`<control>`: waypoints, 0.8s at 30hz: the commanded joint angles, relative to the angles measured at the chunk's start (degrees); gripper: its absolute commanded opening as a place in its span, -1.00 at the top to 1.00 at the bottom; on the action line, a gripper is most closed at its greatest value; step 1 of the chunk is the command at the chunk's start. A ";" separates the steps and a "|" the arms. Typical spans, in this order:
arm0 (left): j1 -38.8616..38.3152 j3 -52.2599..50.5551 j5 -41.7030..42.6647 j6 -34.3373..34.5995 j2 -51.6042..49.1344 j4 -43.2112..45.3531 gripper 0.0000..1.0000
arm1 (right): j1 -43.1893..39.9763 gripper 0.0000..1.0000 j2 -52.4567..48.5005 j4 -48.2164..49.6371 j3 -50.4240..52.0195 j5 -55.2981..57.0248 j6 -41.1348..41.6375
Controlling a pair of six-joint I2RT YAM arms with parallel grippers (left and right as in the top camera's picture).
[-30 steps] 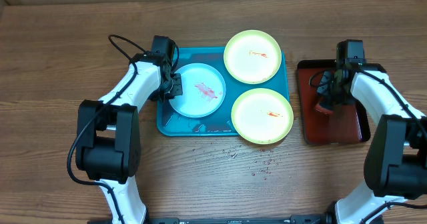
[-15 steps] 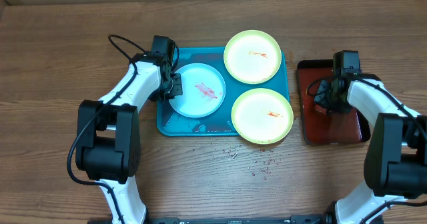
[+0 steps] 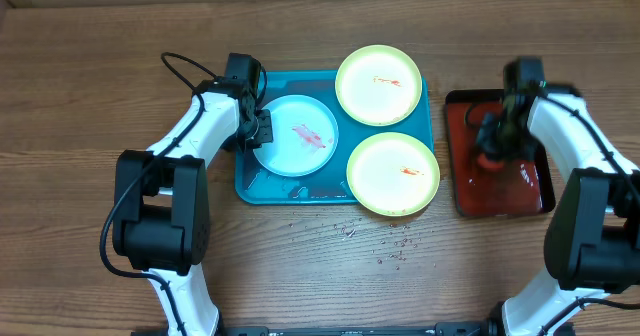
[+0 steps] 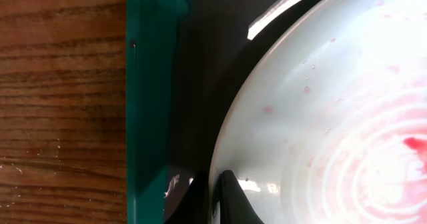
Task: Clean dirty plates on tray and stack at the side
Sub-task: 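Carry the sponge with the right gripper onto the white plate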
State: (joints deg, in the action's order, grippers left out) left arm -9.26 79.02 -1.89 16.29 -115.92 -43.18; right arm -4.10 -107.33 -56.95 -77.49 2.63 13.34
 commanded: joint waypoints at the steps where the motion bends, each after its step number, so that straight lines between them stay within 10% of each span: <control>1: 0.50 -1.18 0.72 -1.53 -2.16 0.17 0.92 | 3.41 0.93 0.70 -2.99 -9.35 -12.15 -5.81; 8: 2.27 -1.18 12.13 -1.53 -2.16 -0.11 0.91 | 13.94 0.93 0.68 2.32 -13.68 -29.31 -5.29; 24: 6.19 -1.18 17.99 -1.53 -2.16 -1.57 0.91 | 35.58 0.93 -7.78 18.23 -13.55 -16.22 11.28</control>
State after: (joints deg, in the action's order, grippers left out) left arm -4.03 78.70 15.07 16.03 -116.53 -44.34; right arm 31.83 -110.89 -39.86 -90.13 -15.99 20.84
